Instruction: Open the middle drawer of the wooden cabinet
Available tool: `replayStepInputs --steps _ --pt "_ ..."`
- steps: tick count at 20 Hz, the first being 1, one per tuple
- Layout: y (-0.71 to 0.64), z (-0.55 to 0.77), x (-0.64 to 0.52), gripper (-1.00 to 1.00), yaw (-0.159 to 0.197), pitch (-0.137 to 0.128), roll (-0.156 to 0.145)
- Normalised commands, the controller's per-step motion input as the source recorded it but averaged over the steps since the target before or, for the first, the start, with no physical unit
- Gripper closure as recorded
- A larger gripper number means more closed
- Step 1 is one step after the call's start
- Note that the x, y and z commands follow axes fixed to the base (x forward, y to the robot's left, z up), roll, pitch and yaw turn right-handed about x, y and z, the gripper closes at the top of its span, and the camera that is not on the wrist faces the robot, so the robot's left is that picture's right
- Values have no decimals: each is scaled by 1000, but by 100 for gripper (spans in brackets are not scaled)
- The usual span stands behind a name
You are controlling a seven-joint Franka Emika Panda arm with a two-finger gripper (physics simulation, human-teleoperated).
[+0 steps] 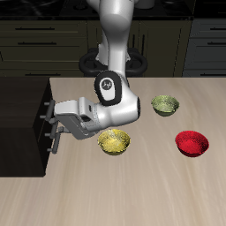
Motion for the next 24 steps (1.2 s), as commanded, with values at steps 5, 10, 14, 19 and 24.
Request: replayStepInputs --steps 5,10,14,19,24 --pt "50 -18 33 100 -2 5 24" --pt "16 -4 -5 100 -8 4 6" --pt "66 -15 -33 100 0 4 11" --pt "158 16 52 100 -5 1 20" --pt "171 38 58 100 -16 -7 24"
